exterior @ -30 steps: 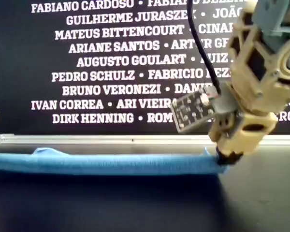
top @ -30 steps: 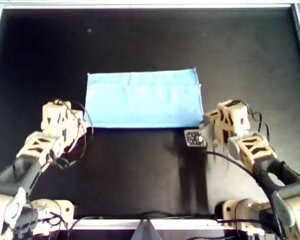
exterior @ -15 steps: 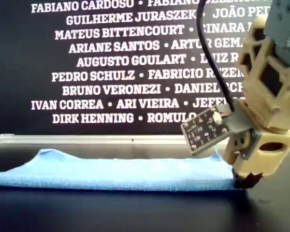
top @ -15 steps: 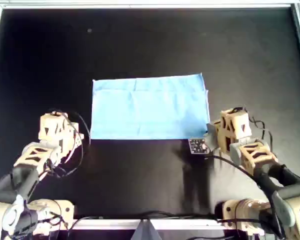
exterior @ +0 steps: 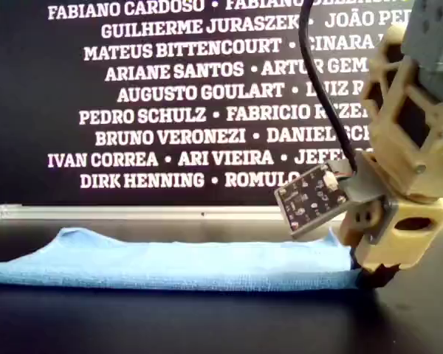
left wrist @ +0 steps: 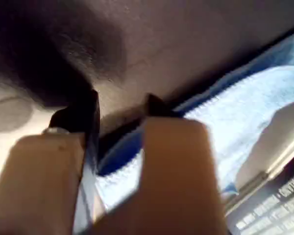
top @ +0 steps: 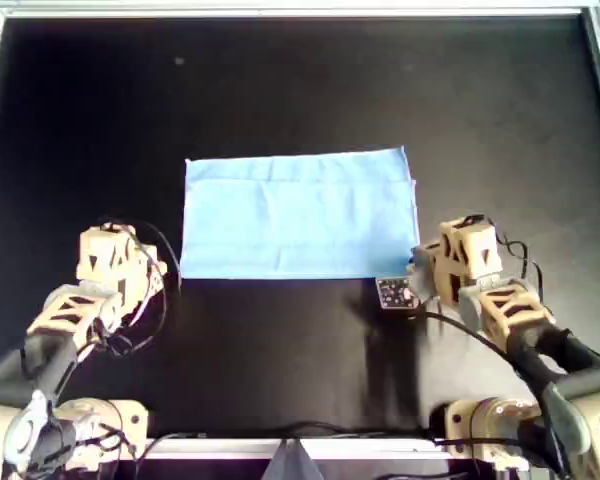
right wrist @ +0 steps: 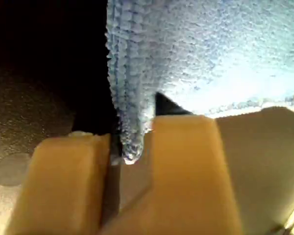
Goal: Fold a cloth
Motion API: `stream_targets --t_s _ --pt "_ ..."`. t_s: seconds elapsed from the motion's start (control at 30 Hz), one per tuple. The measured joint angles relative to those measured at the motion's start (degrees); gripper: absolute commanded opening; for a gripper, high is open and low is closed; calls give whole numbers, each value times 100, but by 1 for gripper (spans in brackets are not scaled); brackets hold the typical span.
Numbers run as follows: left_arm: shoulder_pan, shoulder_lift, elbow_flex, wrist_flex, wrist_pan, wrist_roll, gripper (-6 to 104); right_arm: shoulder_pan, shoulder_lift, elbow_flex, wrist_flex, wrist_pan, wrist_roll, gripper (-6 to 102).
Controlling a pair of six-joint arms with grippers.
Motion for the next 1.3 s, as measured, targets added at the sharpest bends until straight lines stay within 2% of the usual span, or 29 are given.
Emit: stream_targets --t_s 0.1,0.3,0.63,0.87,1.13,1.3 --pt "0 483 0 0 -18 0 42 9 562 70 0 0 0 50" --pt "9 2241 167 0 -70 0 42 9 2470 826 0 0 0 50" --pt "9 6231 2338 0 -70 0 42 -88 5563 2927 0 0 -9 50" --pt "18 6565 2813 0 -70 0 42 -44 7664 3674 9 0 -9 51" --pt "18 6583 2813 0 -70 0 43 -9 7734 3727 9 -9 -9 52" --pt "18 6583 2813 0 -70 0 43 -9 7734 3727 9 -9 -9 66"
